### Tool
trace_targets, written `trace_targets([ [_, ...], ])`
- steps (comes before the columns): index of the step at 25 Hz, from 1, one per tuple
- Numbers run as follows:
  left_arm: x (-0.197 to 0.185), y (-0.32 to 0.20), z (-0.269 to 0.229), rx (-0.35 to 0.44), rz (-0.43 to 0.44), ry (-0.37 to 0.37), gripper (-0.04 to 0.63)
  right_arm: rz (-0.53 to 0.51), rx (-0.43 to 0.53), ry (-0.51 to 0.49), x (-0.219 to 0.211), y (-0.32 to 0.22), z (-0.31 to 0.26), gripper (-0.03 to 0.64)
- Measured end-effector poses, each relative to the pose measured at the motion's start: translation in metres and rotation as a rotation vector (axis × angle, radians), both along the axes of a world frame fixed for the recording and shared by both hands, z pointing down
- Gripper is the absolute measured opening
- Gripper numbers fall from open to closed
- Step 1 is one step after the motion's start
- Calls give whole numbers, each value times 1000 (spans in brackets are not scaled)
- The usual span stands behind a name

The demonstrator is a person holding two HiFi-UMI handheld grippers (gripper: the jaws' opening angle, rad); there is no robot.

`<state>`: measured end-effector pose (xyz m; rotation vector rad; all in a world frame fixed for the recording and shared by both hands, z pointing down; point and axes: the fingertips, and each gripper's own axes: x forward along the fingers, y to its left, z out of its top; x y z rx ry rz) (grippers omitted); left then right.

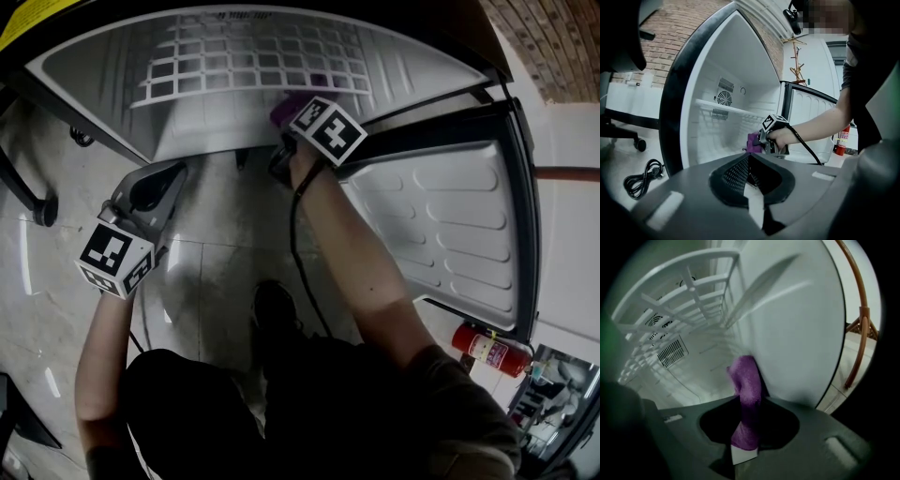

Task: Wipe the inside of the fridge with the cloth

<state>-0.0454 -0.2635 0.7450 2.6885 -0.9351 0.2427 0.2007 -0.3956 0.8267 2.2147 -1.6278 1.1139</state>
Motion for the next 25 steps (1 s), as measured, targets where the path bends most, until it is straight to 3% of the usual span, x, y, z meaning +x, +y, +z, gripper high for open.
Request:
trace_targets([
  [4, -3, 3, 1, 7, -7, -7, 17, -22, -26, 12, -2, 13, 11, 80],
  [12, -16, 10, -17, 16, -45, -26, 17, -204, -69, 29, -50, 47, -1, 80],
  [16, -15, 31, -64, 98, -29, -89, 17, -242, -105, -59, -74, 78, -37, 80],
  [25, 7, 86, -166, 13, -46, -47, 17, -408, -127, -64, -107, 153, -161, 80],
])
